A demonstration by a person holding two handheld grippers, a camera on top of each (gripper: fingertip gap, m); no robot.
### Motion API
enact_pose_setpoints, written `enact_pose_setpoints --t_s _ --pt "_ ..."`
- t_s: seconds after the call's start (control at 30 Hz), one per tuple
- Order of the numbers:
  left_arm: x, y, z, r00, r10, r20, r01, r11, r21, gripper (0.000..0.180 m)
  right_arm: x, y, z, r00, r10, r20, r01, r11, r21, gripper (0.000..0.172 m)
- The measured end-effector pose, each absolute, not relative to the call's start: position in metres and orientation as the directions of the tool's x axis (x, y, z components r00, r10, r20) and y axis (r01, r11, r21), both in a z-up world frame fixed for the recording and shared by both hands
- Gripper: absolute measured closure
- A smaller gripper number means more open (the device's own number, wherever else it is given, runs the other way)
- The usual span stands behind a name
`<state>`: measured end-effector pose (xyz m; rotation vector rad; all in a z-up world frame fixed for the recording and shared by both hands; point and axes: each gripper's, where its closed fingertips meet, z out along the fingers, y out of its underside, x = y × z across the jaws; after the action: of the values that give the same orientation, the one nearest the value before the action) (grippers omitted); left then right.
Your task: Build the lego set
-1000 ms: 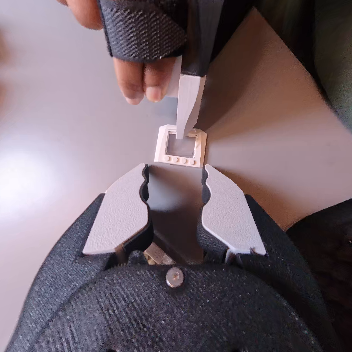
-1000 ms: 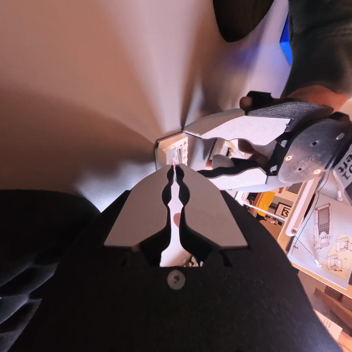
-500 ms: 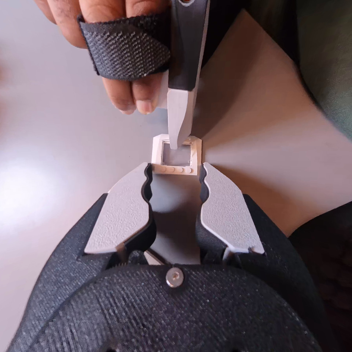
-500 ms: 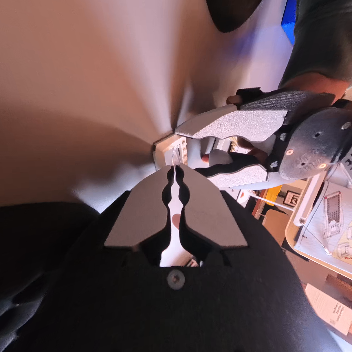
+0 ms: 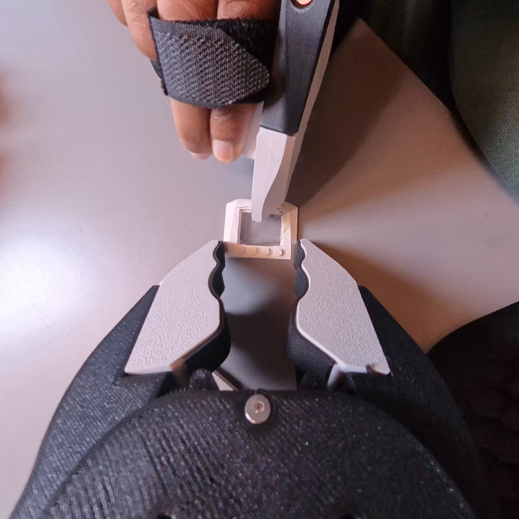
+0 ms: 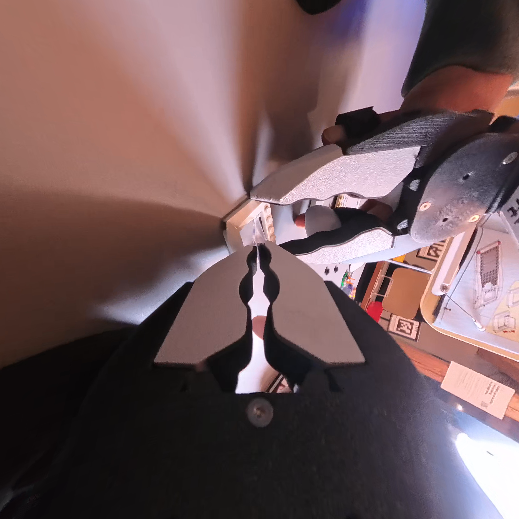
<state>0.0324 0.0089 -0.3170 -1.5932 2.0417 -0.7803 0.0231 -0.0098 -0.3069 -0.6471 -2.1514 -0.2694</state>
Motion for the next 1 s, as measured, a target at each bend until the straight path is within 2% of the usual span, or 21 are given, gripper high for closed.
enact_pose_setpoints --t_s 0.03,0.23,0.63,0.73,0.87,1.0 --pt "0.0325 0.0089 -0.3169 -0.244 -0.97 0.005 -0.725 0.179 -0.665 0.13 0.0227 -0.0098 -0.3069 -0.495 0.358 0.792 0.546 0.837 -0.037 0.171" --pt "0.0324 0.0087 -0.3168 -0.241 -0.97 0.011 -0.722 0.172 -0.671 0.131 0.0208 -0.0087 -0.3074 -0.461 0.373 0.805 0.579 0.814 -0.046 0.17" --pt "0.032 0.0087 -0.3168 -0.233 -0.972 0.017 -0.728 0.163 -0.666 0.131 0.0186 -0.0085 -0.3088 -0.587 0.184 0.788 0.345 0.938 0.038 0.17" --pt "0.0322 0.0088 -0.3168 -0.226 -0.974 0.019 -0.727 0.156 -0.668 0.131 0.0186 -0.0077 -0.309 -0.604 0.158 0.781 0.329 0.942 0.064 0.171" --pt "0.0324 0.0086 -0.3166 -0.207 -0.978 0.021 -0.721 0.138 -0.679 0.131 0.0191 -0.0056 -0.3092 -0.531 0.291 0.796 0.444 0.895 -0.031 0.17" --pt "0.0326 0.0085 -0.3164 -0.193 -0.981 0.019 -0.717 0.128 -0.686 0.131 0.0216 -0.0038 -0.3083 -0.459 0.348 0.818 0.501 0.861 -0.085 0.17"
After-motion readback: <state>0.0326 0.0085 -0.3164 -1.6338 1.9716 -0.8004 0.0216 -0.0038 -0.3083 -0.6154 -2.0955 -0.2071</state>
